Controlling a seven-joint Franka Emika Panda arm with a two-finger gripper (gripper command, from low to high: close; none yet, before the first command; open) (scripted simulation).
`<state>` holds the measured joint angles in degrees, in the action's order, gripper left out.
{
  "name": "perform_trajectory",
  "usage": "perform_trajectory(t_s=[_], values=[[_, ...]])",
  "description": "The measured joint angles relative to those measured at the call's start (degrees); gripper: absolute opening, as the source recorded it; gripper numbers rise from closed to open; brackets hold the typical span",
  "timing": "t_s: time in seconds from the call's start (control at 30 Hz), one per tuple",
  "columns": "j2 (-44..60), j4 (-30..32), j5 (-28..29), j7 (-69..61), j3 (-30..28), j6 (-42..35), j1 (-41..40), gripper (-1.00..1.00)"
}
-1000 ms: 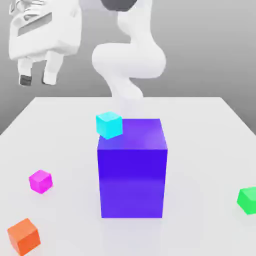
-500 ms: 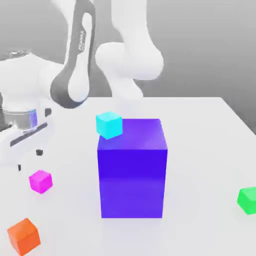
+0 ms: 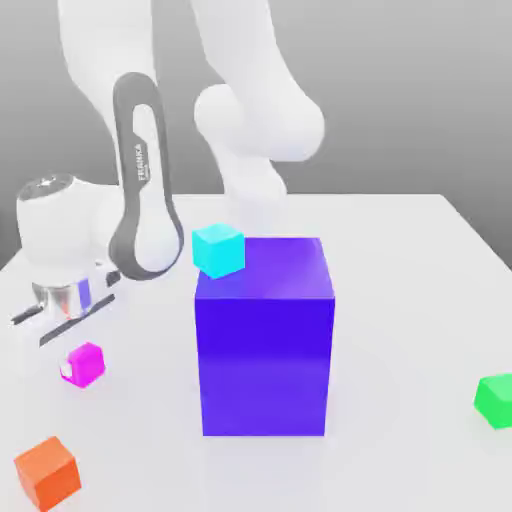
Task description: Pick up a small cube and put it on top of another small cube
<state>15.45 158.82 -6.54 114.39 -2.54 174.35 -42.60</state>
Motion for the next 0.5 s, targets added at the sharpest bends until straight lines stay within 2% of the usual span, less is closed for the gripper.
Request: perform_trajectory(t_s=[0.2,0.33,0.5], values=[[-11.03,1.82,4.96,3.82,-2.88,-9.21,2.09,-1.00],[-7.40,-4.71,6.45,4.54,0.43,-11.22,5.83,-1.00],[-4.14,-14.78,10.86,-0.68,8.01,-14.07,13.16,-1.00]])
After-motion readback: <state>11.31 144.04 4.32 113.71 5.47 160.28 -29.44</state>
